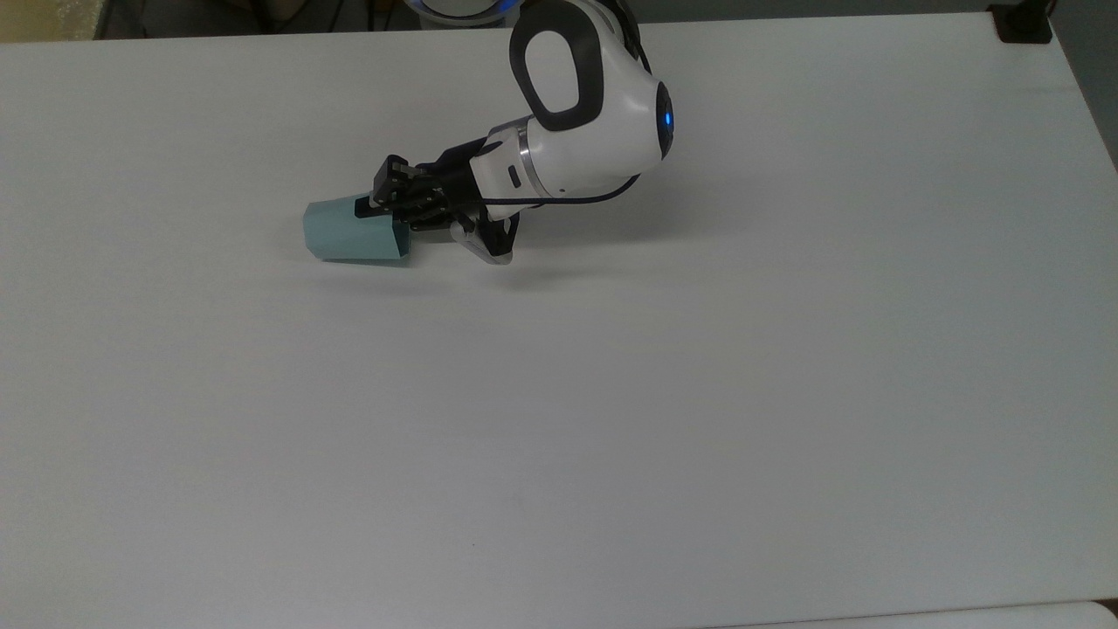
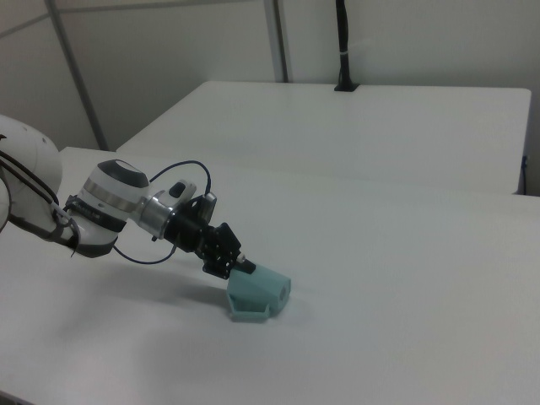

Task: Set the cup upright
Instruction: 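Lift and rotate the held cup so its base faces the table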

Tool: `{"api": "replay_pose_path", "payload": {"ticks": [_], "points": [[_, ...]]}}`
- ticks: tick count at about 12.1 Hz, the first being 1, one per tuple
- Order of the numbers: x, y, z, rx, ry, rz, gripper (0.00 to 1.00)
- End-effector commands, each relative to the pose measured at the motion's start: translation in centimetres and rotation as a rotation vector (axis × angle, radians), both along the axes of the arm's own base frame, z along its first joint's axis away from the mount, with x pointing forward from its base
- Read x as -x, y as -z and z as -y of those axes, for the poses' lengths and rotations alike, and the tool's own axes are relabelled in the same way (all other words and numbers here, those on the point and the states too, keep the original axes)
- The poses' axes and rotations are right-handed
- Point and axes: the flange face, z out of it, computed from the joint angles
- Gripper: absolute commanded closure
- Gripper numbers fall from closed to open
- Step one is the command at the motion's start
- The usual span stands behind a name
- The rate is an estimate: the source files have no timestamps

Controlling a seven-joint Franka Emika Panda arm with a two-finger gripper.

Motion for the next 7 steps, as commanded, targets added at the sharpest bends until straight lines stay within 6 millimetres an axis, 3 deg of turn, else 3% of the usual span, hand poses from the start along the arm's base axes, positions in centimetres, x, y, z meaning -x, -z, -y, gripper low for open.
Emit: {"api": "replay_pose_path", "payload": {"ticks": [1,5,7], "points": [[0.1,-3.1,-0.3,-0.111,0.009,-0.023,1.00],[0.2,-11.0,-1.6,-0.353,0.055,-0.027,1.00],[0.2,-13.8,-1.9,-0.447,0.060,-0.031,1.00]]}}
